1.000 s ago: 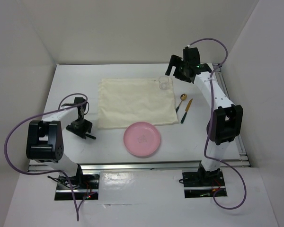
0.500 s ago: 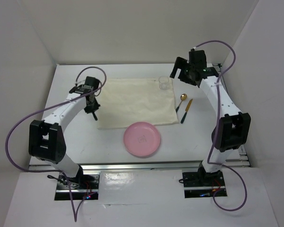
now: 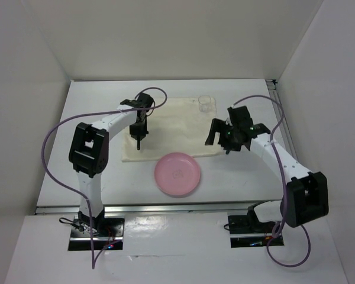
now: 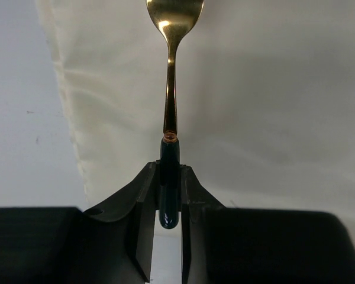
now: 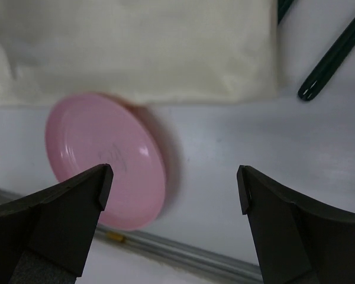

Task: Set the dinner table for one person

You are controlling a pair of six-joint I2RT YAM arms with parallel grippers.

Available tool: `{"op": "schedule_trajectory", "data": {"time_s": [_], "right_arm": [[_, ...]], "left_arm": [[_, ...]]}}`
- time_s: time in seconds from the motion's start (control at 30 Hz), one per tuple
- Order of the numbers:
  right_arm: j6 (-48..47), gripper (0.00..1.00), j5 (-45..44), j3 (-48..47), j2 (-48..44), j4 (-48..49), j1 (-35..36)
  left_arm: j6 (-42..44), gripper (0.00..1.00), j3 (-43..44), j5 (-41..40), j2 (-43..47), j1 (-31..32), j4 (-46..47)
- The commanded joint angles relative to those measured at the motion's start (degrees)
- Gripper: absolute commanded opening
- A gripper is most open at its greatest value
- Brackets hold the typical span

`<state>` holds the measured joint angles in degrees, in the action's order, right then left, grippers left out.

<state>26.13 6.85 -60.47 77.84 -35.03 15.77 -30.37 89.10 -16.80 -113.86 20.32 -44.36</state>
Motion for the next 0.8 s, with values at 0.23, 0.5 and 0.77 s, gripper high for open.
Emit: {"op": "schedule_trajectory", "data": {"time_s": [0.23,0.5,0.77], "right_arm": [[8.24,0.97,16.18,20.21,-5.69,14.01,5.05],[9.20,0.85,12.75,21.27,3.62,17.71,12.35],[10.34,0.50,10.56,22.50,6.09,20.25,13.50]], "left_arm": [[1.45,0.00,5.82,-0.25,-5.32,0.16,-2.31],[0.84,0.39,5.82,-0.25,-6.72,0.16,-2.31],[1.36,0.80,7.84,-1.40,0.13,0.16,-6.78]]}}
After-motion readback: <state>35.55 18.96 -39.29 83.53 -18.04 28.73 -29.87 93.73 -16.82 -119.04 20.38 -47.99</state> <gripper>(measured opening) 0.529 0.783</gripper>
